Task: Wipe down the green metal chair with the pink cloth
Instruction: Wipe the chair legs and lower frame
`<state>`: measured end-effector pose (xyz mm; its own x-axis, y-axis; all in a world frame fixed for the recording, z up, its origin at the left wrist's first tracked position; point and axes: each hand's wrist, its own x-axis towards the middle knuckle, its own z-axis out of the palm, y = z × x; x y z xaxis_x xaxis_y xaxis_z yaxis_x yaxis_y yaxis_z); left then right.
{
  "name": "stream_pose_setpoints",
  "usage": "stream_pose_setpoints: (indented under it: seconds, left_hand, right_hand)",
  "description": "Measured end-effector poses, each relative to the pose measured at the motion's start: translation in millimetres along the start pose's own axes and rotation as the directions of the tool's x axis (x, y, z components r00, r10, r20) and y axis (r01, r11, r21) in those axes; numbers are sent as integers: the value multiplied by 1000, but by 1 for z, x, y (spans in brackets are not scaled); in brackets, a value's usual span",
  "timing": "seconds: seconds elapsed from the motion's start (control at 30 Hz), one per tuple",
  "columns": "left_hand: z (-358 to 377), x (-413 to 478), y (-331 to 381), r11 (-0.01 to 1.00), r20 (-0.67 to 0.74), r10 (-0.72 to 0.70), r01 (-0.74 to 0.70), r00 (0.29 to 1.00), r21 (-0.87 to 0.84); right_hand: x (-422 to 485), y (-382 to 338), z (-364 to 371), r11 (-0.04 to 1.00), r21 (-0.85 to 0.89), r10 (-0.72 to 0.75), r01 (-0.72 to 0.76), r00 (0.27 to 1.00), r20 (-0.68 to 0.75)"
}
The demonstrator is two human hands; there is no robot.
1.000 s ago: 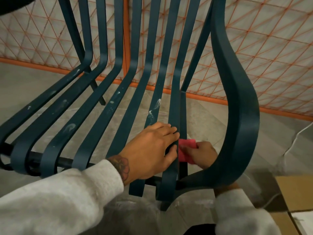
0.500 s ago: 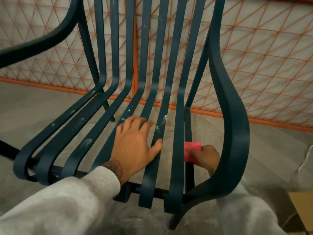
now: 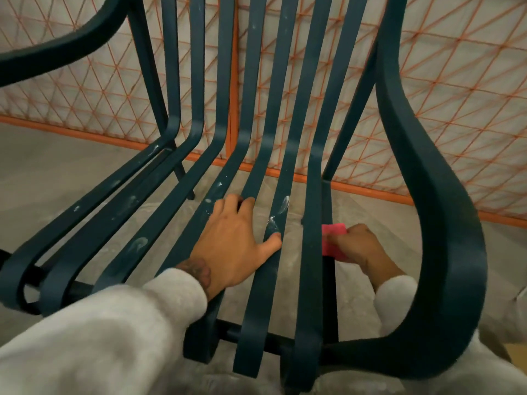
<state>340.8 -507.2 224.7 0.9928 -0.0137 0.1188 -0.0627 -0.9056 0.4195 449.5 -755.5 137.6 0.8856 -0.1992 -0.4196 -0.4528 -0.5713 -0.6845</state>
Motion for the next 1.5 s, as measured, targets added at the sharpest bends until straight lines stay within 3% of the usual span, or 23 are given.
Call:
stream_pose_setpoints:
  seconds: [0.2,0.5,0.63,0.87,1.13,1.33,1.5]
  left_hand:
    - [7,34,2,998,53,-53,52,997,25]
    - [8,37,2,998,67,-63,62,996,16]
    - [9,35,0,999,36,-39,39,999,14]
    - [9,36,2,998,45,-22,20,999,55]
    - [13,37,0,998,16,-20,19,1000,54]
    - [11,38,-1,998,49,-30,27,998,60]
    - [13,38,-3,999,42,-24,23,999,37]
  right_hand:
    - [38,-33,-4,997,72,-3,1,1000,21]
    - [75,-57,-2,974,221,-37,51,997,-69]
    - [73,-36,2,944,329,6,8,999,-41]
    - [11,6,-12,964,254,44,-78,989,140]
    - [95,-44,-1,937,348,4,10,999,-40]
    - [128,-60,12,899,437,73,0,986,-150]
    - [145,-59,11,872,490,95,-20,987,-129]
